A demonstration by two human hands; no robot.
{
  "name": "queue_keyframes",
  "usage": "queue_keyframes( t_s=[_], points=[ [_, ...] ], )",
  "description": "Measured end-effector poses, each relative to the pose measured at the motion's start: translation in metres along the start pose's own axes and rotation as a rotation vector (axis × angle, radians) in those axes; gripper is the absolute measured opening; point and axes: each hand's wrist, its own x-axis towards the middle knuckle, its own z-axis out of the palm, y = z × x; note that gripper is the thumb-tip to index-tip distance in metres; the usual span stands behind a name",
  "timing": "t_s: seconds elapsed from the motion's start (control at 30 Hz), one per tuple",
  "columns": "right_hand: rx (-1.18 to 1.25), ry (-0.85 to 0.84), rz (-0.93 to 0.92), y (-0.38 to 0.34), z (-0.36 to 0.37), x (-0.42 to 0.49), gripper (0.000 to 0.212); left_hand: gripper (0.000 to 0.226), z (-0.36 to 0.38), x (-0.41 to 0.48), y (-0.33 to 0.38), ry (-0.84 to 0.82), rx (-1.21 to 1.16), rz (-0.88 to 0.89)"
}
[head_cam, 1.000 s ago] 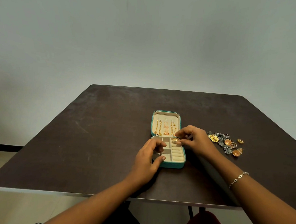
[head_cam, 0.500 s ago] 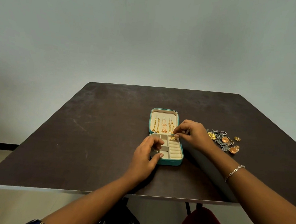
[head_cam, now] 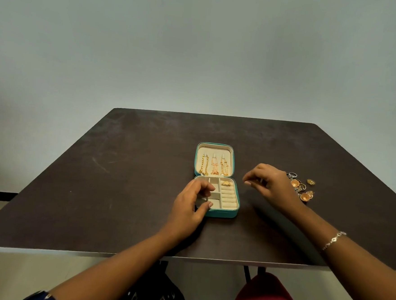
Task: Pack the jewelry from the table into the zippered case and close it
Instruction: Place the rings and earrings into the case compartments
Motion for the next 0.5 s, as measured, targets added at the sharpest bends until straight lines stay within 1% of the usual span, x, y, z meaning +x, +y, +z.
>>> queue_keyframes(
  t_s=[0.1,0.2,0.27,0.33,0.43,0.5],
  points=[
    [-0.083,-0.003,-0.088,0.013,-0.006,-0.026,0.005,0.03,0.001,0.001,0.0,0.002,0.005,0.02],
    [-0.116,-0.024,-0.074,0.028,-0.014,-0.051,0.007,0.036,0.001,0.001,0.0,0.002,0.01,0.028],
    [-0.133,-0.019,-0.043,0.04,-0.023,-0.063,0.005,0.037,0.001,0.001,-0.001,0.001,0.021,0.036],
    [-0.123,0.025,0.05,0.054,-0.033,-0.068,0.004,0.037,0.002,0.001,-0.001,0.001,0.028,0.041],
    [-0.058,0.144,0.276,0.074,-0.05,-0.064,0.009,0.036,0.002,0.001,-0.002,0.005,0.022,0.042],
    [-0.053,0.189,0.392,0.089,-0.059,-0.059,0.009,0.036,0.002,0.001,-0.001,0.008,0.022,0.045]
  ],
)
